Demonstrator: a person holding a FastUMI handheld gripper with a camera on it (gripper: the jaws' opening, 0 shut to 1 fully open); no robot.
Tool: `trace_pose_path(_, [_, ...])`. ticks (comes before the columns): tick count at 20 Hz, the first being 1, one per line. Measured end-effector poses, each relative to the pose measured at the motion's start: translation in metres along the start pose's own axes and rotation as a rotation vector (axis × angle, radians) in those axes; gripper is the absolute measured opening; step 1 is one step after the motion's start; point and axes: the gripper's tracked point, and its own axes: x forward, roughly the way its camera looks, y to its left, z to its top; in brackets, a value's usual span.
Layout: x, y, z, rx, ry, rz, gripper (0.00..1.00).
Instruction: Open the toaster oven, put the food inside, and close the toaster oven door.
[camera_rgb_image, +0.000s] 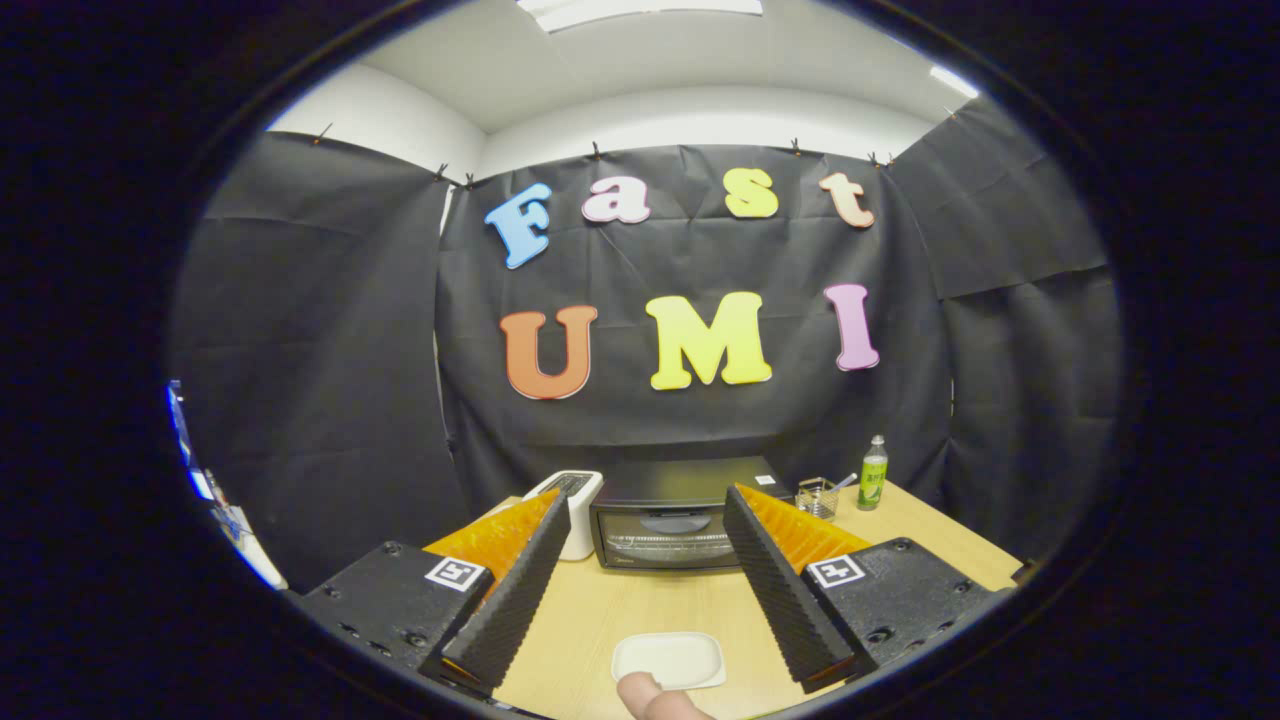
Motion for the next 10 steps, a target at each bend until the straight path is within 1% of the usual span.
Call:
trace_pose_path(4, [-0.041,-0.003,0.026,-0.013,-0.056,0.002,1.0])
trace_pose_path(7, [-0.072,-0.015,0.029,-0.019,-0.083,-0.005,1.0])
trace_pose_path(10, [-0.097,-0.022,0.04,0.013,-0.123,0.0,1.0])
